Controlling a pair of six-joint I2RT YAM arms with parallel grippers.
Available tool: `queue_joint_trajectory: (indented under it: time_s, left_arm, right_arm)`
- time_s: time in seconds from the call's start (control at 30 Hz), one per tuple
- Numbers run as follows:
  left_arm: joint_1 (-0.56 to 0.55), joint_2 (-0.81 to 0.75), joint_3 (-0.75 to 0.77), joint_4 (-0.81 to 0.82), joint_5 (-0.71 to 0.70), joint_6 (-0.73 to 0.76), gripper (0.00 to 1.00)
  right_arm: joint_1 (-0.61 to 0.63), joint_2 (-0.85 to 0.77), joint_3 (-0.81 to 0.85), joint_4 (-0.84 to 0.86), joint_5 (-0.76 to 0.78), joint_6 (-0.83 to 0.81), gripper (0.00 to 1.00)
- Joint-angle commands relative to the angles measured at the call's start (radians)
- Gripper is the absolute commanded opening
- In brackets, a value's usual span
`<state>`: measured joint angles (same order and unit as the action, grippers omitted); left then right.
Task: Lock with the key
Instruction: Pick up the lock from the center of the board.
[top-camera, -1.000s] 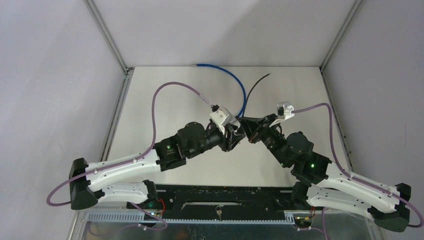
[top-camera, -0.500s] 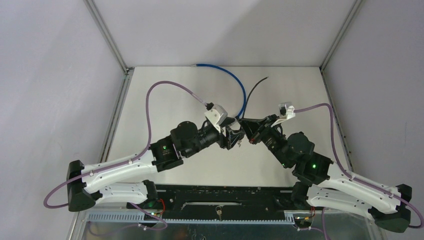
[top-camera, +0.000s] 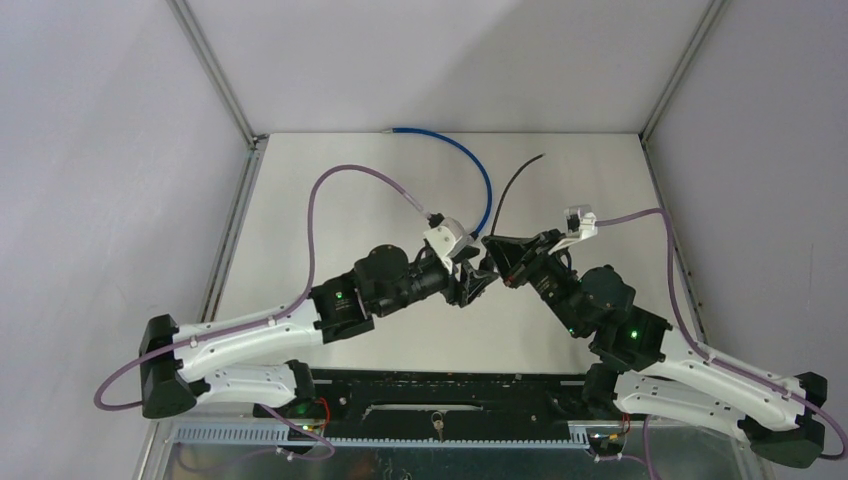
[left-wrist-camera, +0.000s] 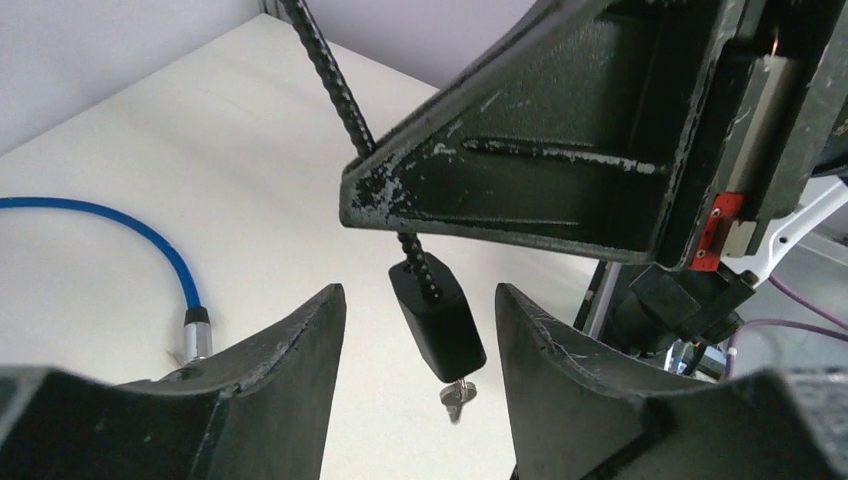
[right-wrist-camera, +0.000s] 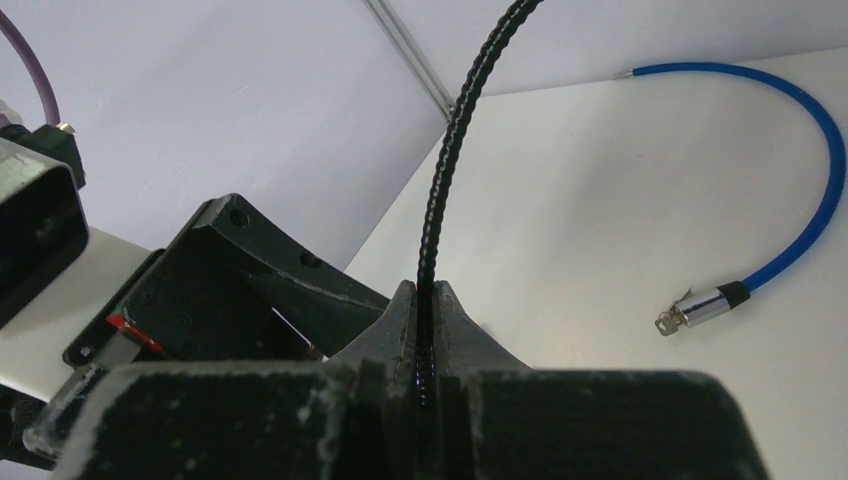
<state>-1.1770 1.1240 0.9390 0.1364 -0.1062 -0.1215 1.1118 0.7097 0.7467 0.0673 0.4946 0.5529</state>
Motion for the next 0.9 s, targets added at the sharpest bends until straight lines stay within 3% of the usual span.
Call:
queue_joint_trajectory:
  time_s: [0.0,0.33,0.57,0.67,0.87]
  left_arm:
    - [-0.009,0.010,0.037,0.003,0.015,0.018,0.60]
    - [-0.009,0.044,0.074,-0.032,-0.042,-0.001,0.30]
    - [-0.009,0.011,0.048,0.001,-0.061,0.011,0.25]
    - [-0.009,-0.016,0.023,0.022,-0.071,0.030,0.13]
    - [-0.007,-0.072,-0.009,0.013,-0.082,0.062,0.12]
  right_arm:
    - [-0.006,-0.017,0.002,0.016,0.027,0.012,0.02]
    - [-0.007,-0.029,0.001,0.001,0.003,0.016,0.01]
    - [-0.009,-0.043,0.000,-0.031,0.015,0.011,0.02]
    - [-0.010,-0.054,0.000,-0.050,0.023,-0.011,0.12]
    - [-0.013,-0.113,0.002,-0.111,0.031,-0.124,0.46]
